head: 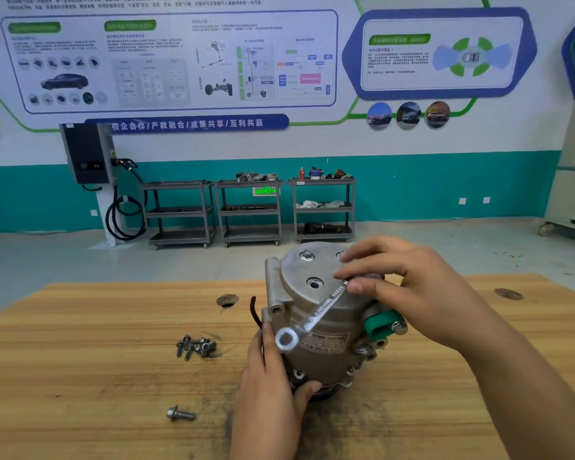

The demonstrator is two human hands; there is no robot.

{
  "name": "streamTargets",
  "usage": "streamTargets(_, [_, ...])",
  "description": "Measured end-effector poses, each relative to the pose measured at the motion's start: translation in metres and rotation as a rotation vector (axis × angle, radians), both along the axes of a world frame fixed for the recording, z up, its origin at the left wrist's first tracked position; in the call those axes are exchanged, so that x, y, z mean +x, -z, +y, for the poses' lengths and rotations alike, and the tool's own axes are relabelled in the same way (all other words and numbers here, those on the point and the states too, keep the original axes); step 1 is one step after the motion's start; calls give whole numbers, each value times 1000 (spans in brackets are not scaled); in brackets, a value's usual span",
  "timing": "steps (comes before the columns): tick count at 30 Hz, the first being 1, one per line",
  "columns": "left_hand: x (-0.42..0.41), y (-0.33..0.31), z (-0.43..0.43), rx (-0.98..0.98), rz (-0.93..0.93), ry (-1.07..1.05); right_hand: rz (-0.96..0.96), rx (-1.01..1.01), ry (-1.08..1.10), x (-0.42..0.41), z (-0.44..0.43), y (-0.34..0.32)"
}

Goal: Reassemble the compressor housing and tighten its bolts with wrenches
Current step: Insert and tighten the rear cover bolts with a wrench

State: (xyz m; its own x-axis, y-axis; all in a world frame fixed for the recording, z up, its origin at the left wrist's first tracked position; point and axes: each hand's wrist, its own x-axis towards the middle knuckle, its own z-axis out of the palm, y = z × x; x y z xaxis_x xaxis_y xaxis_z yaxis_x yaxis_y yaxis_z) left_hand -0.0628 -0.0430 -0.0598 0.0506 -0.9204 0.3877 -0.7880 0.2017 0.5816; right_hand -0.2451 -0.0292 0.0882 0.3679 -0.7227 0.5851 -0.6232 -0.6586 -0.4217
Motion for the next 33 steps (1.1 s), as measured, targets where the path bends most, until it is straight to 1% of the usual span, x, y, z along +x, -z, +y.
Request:
streamTargets(5, [-2, -1, 2, -26, -51, -18, -55, -119, 155, 7, -10, 10])
streamTargets(9, [-3, -2, 2, -24, -56, -18, -93, -105, 185, 7, -14, 15])
streamTargets(16, [-2, 1, 1, -37, -19, -11, 77, -122, 254, 0, -14, 8])
streamTargets(20, [-1, 3, 1, -36, -7, -12, 234, -89, 262, -3, -16, 9])
streamTargets(26, [-1, 3, 1, -42, 1, -6, 267, -176, 357, -7, -20, 11])
streamTargets(30, [-1, 3, 0, -45, 6, 1, 361, -144, 263, -9, -21, 11])
streamTargets(33, [-1, 4, 0, -54, 6, 4, 299, -116, 246, -10, -22, 9])
